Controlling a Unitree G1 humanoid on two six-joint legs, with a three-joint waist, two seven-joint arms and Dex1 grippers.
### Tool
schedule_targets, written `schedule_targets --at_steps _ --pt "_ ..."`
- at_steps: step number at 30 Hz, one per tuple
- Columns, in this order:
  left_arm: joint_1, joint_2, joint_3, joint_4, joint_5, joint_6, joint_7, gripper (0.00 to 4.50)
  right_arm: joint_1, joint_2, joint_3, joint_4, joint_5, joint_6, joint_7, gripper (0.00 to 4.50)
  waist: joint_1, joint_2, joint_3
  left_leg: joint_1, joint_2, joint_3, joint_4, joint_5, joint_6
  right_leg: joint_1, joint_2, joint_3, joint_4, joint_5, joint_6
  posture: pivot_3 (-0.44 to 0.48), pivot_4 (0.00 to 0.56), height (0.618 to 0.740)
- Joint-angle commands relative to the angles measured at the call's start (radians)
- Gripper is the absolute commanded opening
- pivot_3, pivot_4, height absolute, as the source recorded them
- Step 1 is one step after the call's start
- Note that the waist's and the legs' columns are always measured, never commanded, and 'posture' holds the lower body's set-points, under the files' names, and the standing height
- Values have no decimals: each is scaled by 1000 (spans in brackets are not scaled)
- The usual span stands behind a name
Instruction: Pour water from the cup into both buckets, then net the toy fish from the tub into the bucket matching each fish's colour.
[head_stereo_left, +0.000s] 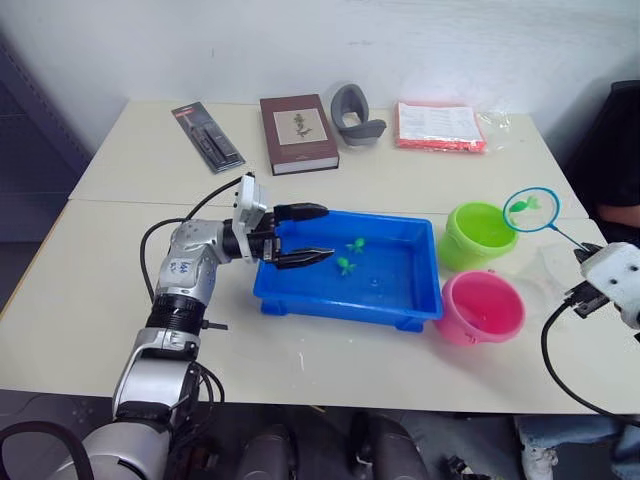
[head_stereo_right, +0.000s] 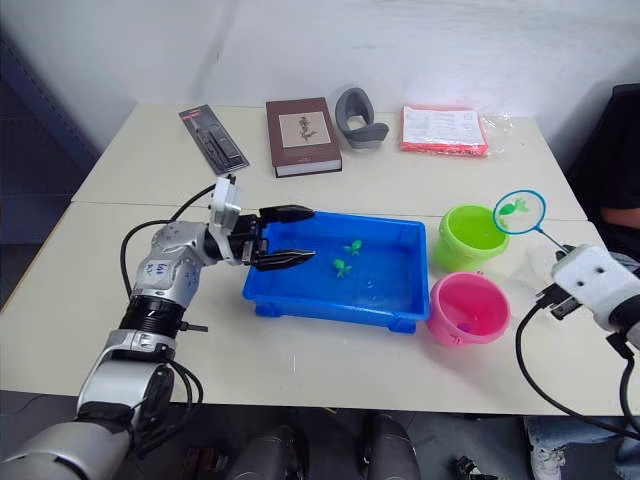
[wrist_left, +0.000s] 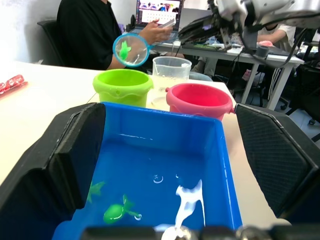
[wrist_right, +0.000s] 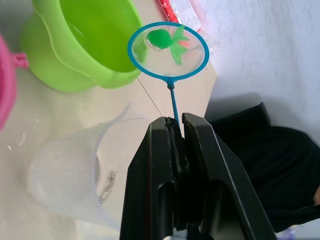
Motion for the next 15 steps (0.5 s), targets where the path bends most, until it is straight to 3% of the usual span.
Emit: schedule_targets --at_steps 1,5,15 --pt "14 -1 9 -65 -21 19 19 4440 1 -81 28 82 -227 -218 -92 0 -1 0 0 0 0 0 0 0 0 0 0 0 0 0 0 0 150 740" --pt "24 -6 9 -89 -24 32 31 4440 2 -192 69 213 -485 -442 -280 0 0 0 0 0 0 0 0 0 -1 0 -1 2 0 0 0 0 150 740" --pt "18 -23 7 -88 -25 29 36 4440 -13 -278 127 420 -739 -626 -553 0 -1 0 0 -1 0 -1 -2 2 -3 0 0 3 -2 0 0 0 150 740"
